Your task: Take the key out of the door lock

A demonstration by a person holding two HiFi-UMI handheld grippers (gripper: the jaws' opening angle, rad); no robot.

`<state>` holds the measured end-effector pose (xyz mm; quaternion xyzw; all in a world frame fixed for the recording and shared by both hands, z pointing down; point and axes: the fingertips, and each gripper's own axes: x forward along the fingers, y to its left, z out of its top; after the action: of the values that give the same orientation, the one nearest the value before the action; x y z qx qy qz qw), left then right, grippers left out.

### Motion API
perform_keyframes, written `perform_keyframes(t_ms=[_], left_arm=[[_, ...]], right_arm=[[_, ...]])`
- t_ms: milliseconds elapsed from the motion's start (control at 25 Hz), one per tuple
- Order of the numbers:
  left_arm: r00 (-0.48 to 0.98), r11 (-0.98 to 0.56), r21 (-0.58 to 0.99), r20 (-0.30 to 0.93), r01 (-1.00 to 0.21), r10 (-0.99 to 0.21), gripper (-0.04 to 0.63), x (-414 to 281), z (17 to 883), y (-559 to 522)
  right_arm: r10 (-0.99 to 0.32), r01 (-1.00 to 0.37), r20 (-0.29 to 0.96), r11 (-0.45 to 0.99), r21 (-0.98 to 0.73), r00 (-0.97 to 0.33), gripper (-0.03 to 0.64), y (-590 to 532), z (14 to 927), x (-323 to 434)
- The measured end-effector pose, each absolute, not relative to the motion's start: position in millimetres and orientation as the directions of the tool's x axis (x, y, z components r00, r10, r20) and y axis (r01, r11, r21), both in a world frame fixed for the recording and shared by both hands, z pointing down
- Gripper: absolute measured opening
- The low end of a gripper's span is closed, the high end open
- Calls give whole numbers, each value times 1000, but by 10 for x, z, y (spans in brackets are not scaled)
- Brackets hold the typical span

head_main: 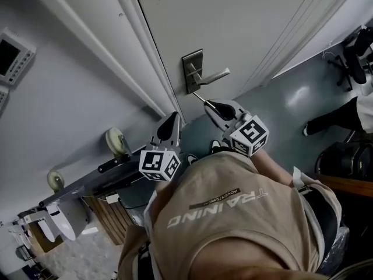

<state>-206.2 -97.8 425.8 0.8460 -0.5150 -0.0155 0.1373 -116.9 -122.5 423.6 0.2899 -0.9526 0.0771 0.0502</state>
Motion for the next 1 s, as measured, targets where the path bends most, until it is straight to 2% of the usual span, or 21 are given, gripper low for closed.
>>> perform_keyframes(t_ms=[440,720,1000], left_arm=[[453,-410,260,130,-874,-882,6,-1886,4365,-669],[392,-353,228,154,-907,-907,6,-1528,4235,-560],[335,-284,226,234,-932,-913,6,-1184,4418,-390]], right_arm=[[-567,-582,143,805,-112,-811,28,-945,4259,-848],[-513,-527,128,842,-115,-849,28,-845,4245,-496],[-455,-472,141,871,-133,-879,28,-804,4449,-248]])
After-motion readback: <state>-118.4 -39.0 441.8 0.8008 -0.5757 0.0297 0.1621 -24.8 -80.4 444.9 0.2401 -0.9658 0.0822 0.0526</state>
